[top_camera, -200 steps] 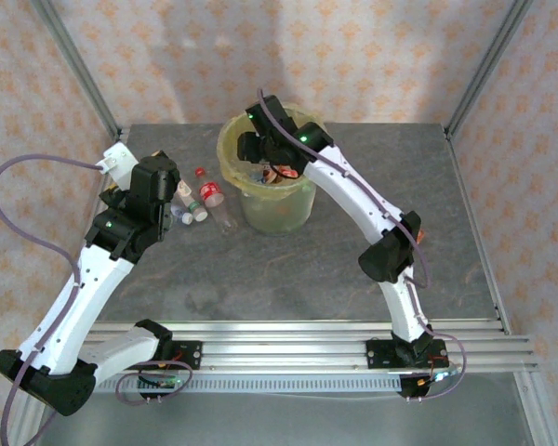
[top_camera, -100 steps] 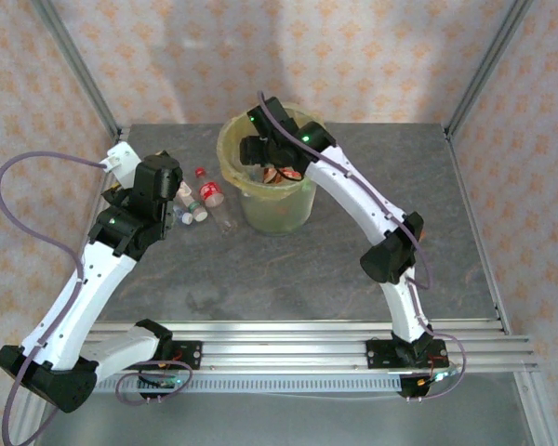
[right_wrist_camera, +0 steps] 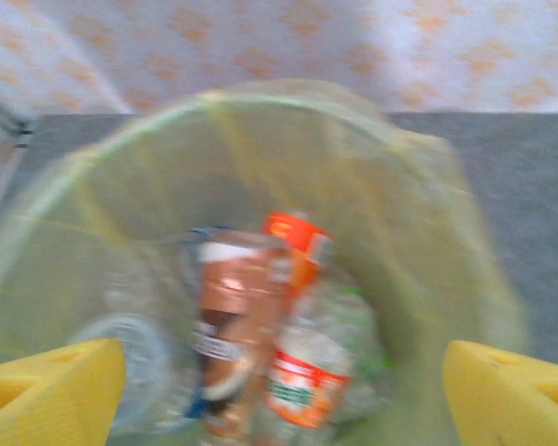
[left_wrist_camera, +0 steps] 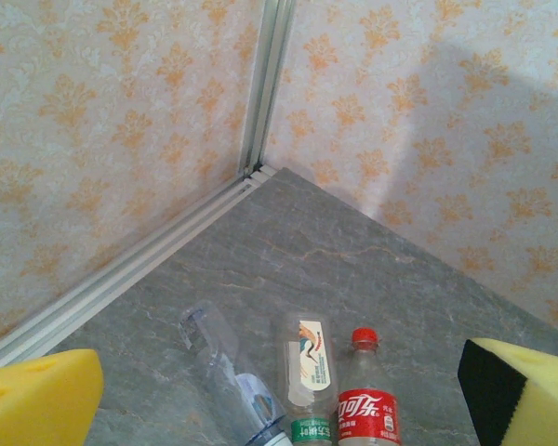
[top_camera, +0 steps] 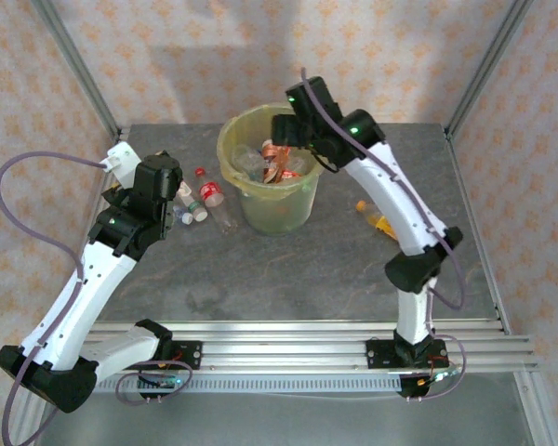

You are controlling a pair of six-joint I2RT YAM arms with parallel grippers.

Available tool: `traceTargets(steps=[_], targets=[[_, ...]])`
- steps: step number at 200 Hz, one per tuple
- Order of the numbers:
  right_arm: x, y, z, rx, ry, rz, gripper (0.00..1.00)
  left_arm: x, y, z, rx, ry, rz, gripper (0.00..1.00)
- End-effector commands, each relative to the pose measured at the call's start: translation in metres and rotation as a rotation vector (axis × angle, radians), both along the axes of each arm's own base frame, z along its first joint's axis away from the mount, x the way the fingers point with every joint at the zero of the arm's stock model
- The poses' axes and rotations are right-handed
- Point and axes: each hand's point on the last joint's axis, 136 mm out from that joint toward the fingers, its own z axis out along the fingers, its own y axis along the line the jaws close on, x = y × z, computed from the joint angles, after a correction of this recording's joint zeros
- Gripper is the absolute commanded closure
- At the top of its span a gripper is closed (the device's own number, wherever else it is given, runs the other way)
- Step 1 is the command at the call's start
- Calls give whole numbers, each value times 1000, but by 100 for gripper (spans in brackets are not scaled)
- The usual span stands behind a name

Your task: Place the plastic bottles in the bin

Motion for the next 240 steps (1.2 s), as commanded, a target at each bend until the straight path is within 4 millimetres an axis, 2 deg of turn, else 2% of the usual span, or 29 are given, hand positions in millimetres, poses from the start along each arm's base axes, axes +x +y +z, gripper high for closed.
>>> traceTargets(steps=[1,14,35,59,79,112,154,199,240], targets=[[-8,-65,11,-7,-39,-149,8,-7,9,4,13,-4,38,0],[-14,-97,3,6,-31,-216,0,-7,9,3,14,-3,39,0],[-26,-145,-15,31,-6,-311,1,-6,9,3,9,-10,39,0],[-41,-191,-53,61,71,-404,1,-5,8,1,8,-7,34,0],[-50,-216,-85,72,136,-457,1,-6,8,1,8,-7,35,0],[-57,-233,-129,39,211,-489,1,-4,7,1,3,-9,30,0],[-54,-261,-183,38,329,-555,1,-3,7,-1,9,2,29,0],[-37,-271,-226,54,452,-534,1,-2,7,-3,11,5,32,0],[-23,-276,-251,82,511,-510,1,-2,7,-4,14,12,32,0]])
